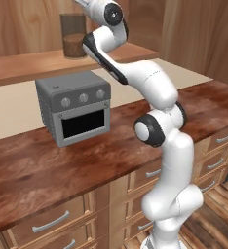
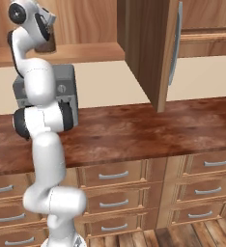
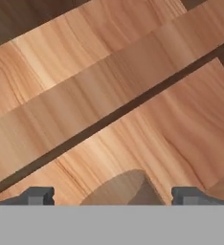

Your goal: Pick the jar and jar from the dining table and place them in the open cabinet. Close the cabinet after placing the objects.

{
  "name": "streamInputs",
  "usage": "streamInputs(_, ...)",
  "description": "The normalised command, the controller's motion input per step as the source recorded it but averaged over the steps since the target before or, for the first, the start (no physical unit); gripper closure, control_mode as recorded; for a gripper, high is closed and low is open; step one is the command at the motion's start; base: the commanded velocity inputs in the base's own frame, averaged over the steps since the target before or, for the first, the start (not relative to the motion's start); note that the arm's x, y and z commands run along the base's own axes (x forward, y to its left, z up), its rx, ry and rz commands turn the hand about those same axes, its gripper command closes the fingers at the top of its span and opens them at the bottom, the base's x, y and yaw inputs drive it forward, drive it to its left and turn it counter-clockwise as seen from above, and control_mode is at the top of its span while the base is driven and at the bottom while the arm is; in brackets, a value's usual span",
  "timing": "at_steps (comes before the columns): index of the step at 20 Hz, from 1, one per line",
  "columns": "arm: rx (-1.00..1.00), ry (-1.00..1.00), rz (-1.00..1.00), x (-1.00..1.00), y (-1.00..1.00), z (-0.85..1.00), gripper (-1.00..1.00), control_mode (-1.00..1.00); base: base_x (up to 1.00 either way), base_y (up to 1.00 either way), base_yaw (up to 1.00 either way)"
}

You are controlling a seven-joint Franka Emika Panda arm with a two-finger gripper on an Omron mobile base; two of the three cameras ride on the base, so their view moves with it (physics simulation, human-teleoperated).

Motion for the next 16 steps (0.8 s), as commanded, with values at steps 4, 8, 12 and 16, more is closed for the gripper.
streamInputs(4,0.00,-0.25,0.09,-0.32,0.06,0.05,-1.00,-1.00,0.00,0.00,0.00)
streamInputs(8,0.00,-0.20,0.09,-0.99,0.00,0.03,-1.00,-1.00,0.00,0.00,0.00)
streamInputs(12,0.00,0.09,-0.03,-1.00,-0.16,-0.02,-1.00,-1.00,0.00,0.00,0.00)
streamInputs(16,-0.22,0.44,-0.02,-1.00,-0.49,-0.58,-1.00,-1.00,0.00,0.00,0.00)
